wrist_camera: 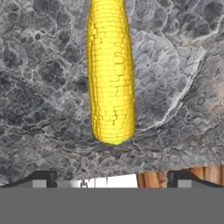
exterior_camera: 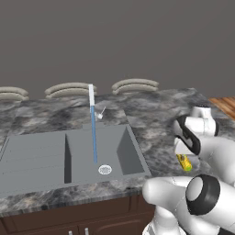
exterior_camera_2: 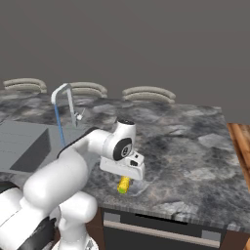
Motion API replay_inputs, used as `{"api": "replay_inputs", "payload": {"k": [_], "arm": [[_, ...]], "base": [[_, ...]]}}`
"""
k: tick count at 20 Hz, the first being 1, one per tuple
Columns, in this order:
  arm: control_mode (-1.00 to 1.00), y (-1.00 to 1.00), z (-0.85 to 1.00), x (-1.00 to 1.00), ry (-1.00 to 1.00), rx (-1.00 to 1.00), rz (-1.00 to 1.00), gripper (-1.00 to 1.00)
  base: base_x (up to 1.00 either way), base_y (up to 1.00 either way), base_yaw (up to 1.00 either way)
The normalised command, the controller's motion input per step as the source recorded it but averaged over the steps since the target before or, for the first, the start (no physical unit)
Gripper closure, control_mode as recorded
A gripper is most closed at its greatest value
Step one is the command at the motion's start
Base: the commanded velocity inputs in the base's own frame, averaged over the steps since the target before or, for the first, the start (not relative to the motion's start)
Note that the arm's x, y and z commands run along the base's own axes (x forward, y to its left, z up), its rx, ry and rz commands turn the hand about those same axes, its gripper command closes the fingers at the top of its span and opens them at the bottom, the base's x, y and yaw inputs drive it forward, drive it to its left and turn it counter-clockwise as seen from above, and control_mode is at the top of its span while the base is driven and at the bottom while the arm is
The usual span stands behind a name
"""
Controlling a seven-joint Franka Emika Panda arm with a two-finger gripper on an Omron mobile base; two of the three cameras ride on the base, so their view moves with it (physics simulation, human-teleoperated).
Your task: Turn on the sink faucet. Then move the corn from the counter to the sink. Turn off the sink. Move the vegetable from the sink to the pot next to the stove. Finally move the pot to the rear center burner.
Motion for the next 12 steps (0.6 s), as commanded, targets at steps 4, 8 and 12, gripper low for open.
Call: {"api": "replay_inputs", "payload": {"k": [4, 8, 12], "arm": [[-1.00, 0.00, -0.20, 0.22, 0.08, -0.01, 0.01, -1.00], [-1.00, 0.00, -0.18, 0.26, 0.05, 0.00, 0.02, -1.00], [-1.00, 0.00, -0.21, 0.23, 0.03, 0.00, 0.02, -1.00]], "base": [[0.00, 0.00, 0.00], [0.00, 0.00, 0.00], [0.00, 0.00, 0.00]]}}
